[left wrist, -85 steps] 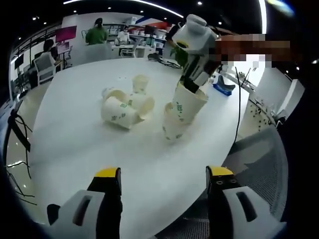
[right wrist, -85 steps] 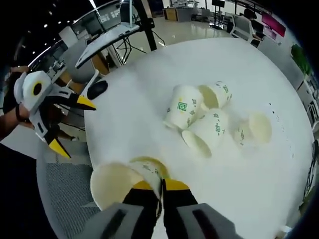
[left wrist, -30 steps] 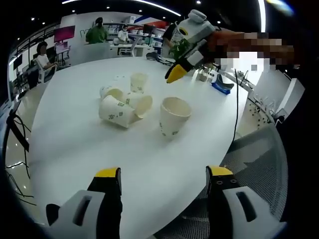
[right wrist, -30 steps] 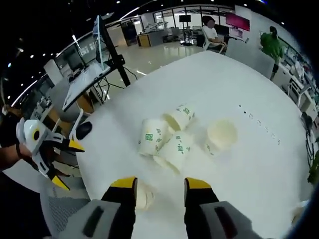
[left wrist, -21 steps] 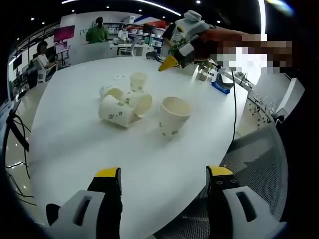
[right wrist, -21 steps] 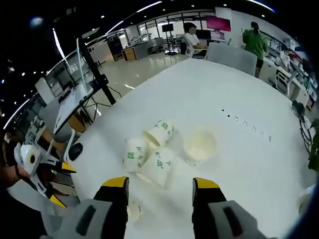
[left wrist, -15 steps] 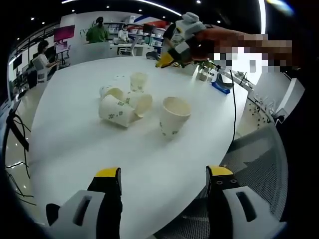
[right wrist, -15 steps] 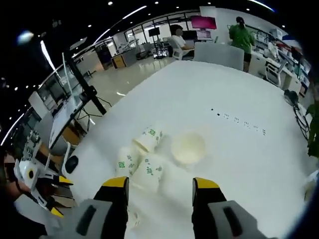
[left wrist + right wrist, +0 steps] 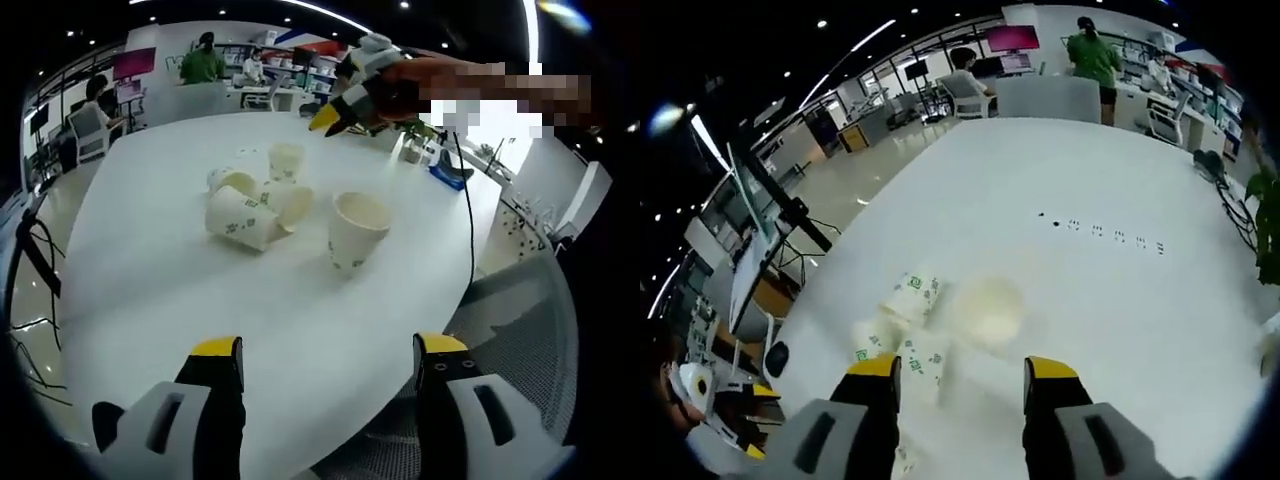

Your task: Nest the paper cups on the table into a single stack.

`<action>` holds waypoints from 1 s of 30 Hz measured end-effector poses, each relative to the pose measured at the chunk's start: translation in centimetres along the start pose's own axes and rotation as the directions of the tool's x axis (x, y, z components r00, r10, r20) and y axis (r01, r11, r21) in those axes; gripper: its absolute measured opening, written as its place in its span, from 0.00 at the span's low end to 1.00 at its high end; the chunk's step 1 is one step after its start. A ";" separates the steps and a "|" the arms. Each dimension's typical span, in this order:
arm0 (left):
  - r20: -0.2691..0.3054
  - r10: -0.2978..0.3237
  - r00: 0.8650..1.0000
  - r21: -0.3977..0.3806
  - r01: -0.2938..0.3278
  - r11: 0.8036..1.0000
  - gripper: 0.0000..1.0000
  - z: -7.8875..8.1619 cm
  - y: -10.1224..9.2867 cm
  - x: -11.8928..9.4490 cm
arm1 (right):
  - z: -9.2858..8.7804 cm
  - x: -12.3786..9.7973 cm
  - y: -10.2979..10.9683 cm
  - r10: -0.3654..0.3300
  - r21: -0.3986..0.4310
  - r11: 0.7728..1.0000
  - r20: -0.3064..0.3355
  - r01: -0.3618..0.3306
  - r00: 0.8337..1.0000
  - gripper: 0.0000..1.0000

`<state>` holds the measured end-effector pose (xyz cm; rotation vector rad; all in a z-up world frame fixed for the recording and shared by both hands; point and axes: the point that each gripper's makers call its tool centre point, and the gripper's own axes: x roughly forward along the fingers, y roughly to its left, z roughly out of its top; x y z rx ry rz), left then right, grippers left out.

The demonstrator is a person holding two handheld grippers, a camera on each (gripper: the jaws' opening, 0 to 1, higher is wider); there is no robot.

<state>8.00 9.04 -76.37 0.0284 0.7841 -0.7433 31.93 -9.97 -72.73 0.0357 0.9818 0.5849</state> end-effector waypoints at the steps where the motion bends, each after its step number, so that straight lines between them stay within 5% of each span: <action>1: 0.003 0.002 1.000 -0.004 -0.002 1.000 0.67 -0.1 0.2 0.0 | 0.1 0.2 -0.4 -0.007 0.008 1.000 -0.001 0.008 1.000 0.48; 10: 0.025 0.020 0.999 -0.019 -0.019 1.000 0.68 0.4 0.2 -0.3 | 1.1 2.1 -2.9 -0.037 0.066 0.997 -0.018 0.038 0.999 0.46; 30: 0.032 0.027 0.999 -0.048 -0.026 0.999 0.68 0.2 0.5 0.0 | 0.8 6.2 -4.0 -0.072 0.096 0.992 -0.112 0.083 0.991 0.42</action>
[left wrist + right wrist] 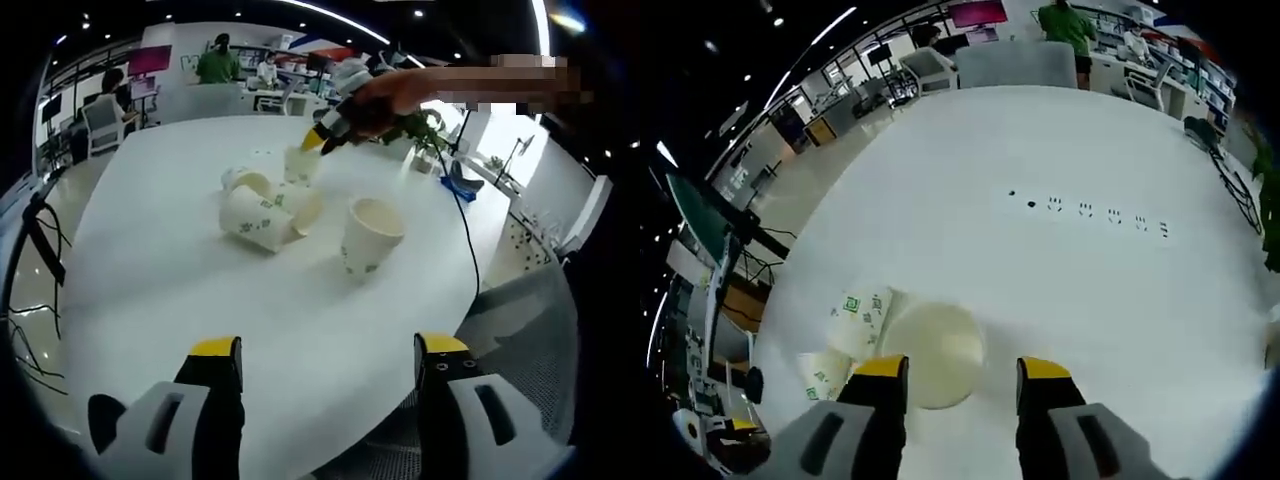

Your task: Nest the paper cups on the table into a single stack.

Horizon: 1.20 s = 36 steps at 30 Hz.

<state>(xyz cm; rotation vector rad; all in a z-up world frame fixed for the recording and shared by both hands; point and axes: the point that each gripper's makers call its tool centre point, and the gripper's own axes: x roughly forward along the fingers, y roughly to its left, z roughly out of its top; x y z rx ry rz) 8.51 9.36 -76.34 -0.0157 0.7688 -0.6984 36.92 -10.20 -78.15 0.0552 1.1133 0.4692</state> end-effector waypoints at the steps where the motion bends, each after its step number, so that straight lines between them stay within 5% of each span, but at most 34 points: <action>1: -0.001 0.001 1.000 -0.002 -0.001 1.000 0.68 -0.1 0.0 0.0 | -0.1 0.2 -0.1 -0.002 -0.001 1.000 -0.008 0.002 1.000 0.41; 14: -0.012 -0.004 1.000 -0.017 0.003 1.000 0.67 -1.1 0.2 -0.2 | -0.9 2.5 -0.5 -0.029 -0.053 0.998 -0.085 0.025 0.996 0.37; 20: -0.022 -0.006 1.000 -0.030 0.005 1.000 0.67 -1.9 0.2 -0.3 | -0.9 3.7 -0.7 -0.038 -0.085 0.996 -0.111 0.029 0.993 0.32; 24: -0.028 -0.005 1.000 -0.035 0.004 0.999 0.67 -2.2 0.3 -0.4 | -1.2 4.0 -0.5 -0.059 -0.181 0.983 -0.140 0.033 0.988 0.21; 36: -0.034 -0.005 0.999 -0.040 0.004 0.999 0.67 -2.4 0.4 -0.6 | -2.3 4.2 -0.8 -0.101 -0.235 0.970 -0.171 0.059 0.980 0.12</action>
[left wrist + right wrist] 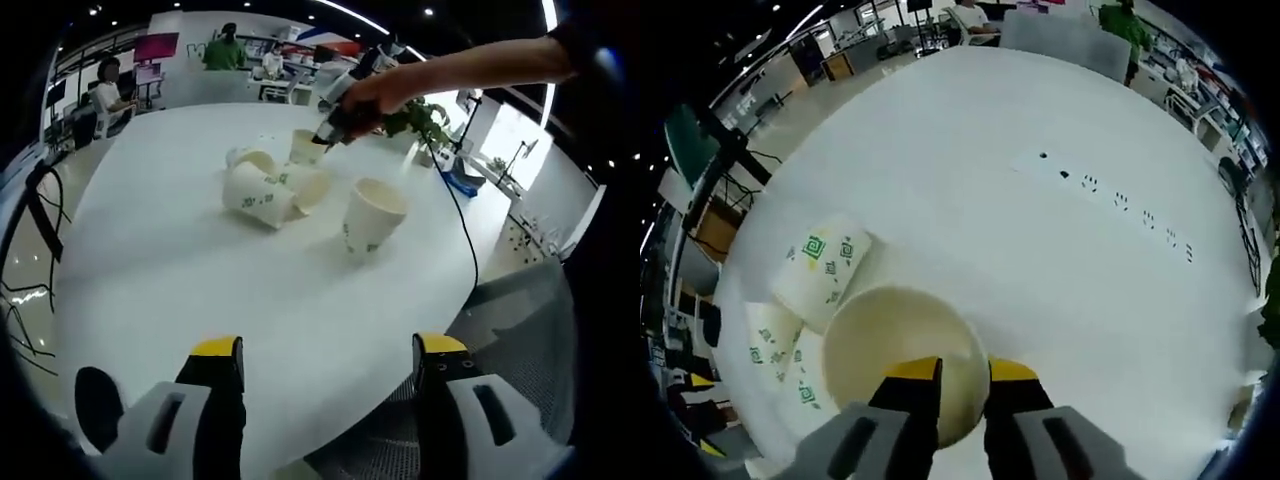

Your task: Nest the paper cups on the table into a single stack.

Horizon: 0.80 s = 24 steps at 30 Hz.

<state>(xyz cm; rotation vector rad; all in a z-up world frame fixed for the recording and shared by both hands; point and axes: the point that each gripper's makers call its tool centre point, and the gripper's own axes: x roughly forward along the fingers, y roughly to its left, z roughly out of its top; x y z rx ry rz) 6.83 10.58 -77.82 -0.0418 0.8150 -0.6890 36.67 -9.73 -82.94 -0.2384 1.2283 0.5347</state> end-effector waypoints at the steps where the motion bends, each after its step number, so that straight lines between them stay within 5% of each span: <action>1: -0.001 0.000 1.000 -0.001 0.000 1.000 0.67 0.0 0.0 0.0 | 0.0 0.1 -0.1 -0.001 -0.019 1.000 -0.007 0.001 1.000 0.11; 5: -0.001 -0.001 1.000 0.000 0.001 1.000 0.67 0.0 0.0 0.0 | -0.4 -0.1 -0.1 -0.011 -0.042 0.999 -0.007 0.010 1.000 0.00; 24: 0.000 -0.010 1.000 0.025 0.010 1.000 0.67 0.7 -0.2 0.4 | -2.6 -3.5 -0.3 0.006 -0.053 0.999 0.009 -0.006 1.000 0.00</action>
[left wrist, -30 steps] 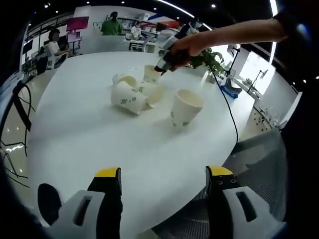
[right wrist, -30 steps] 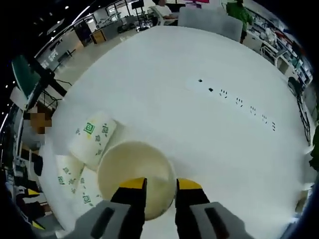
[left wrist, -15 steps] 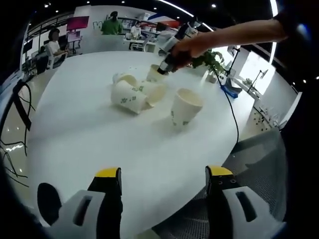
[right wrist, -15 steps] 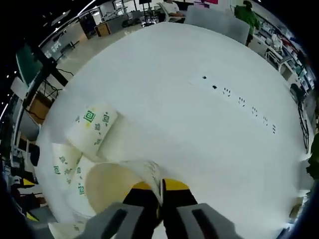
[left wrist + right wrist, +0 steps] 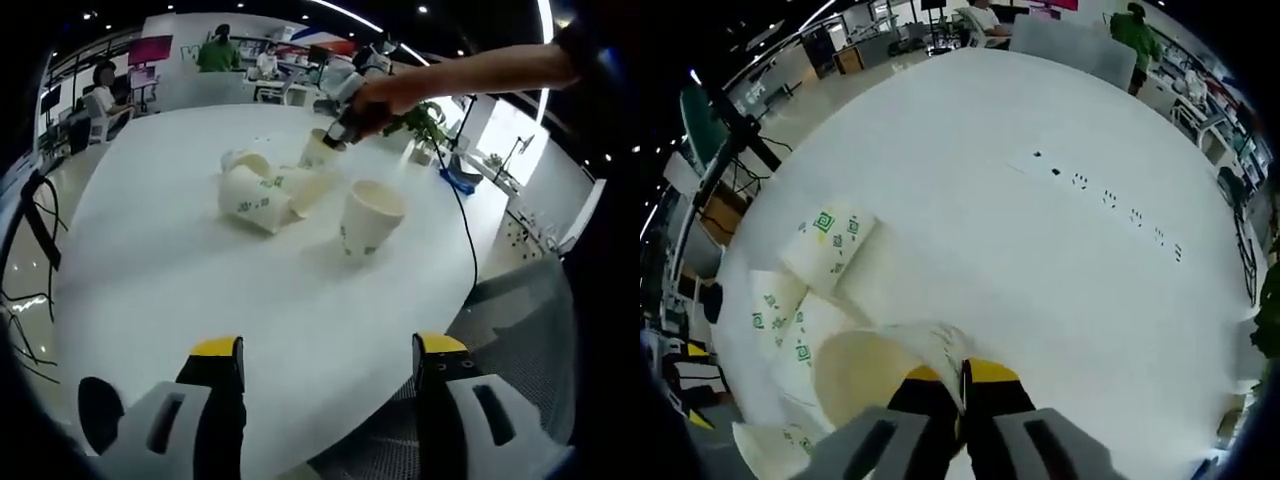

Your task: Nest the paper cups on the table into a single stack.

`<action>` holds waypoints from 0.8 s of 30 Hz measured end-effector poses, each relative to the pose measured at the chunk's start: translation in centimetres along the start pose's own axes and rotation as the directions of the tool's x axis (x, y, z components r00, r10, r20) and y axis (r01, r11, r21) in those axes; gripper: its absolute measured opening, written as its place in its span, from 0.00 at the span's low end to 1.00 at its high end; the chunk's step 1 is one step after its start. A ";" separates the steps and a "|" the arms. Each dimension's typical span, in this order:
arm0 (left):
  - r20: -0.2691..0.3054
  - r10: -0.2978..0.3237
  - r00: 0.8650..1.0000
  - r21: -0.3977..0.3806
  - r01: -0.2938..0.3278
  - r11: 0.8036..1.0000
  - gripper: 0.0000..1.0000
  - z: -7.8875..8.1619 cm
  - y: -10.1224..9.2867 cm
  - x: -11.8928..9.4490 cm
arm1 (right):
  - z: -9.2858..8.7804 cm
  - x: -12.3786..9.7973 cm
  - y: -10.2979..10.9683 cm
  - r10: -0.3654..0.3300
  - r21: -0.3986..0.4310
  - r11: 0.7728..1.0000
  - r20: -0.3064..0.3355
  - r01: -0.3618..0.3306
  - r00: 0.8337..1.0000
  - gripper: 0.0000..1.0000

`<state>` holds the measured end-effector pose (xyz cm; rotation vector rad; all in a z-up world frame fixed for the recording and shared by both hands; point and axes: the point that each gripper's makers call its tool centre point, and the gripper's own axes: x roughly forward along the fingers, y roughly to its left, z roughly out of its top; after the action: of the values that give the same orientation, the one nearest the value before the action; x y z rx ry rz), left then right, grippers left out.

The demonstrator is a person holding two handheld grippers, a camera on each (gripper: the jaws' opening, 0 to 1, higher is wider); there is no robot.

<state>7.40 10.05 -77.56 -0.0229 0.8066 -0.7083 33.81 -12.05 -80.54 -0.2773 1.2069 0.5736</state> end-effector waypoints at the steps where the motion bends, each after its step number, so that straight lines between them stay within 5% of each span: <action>1: 0.001 0.000 1.000 0.001 0.000 1.000 0.67 0.1 0.0 0.0 | 0.1 -0.1 0.0 0.001 -0.003 1.000 0.001 -0.001 1.000 0.00; 17: 0.006 -0.015 1.000 0.037 0.015 0.999 0.67 1.4 -0.9 0.3 | 0.2 -1.7 -0.3 0.021 -0.113 0.993 0.005 -0.021 1.000 0.00; 24: 0.012 -0.026 1.000 0.057 0.026 0.998 0.67 2.2 -1.7 0.4 | -0.2 -4.0 1.0 0.039 -0.160 0.987 0.026 -0.034 0.999 0.00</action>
<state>8.14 7.96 -75.79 0.0136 0.7744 -0.7548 32.15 -12.40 -76.76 -0.3812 1.1413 0.7058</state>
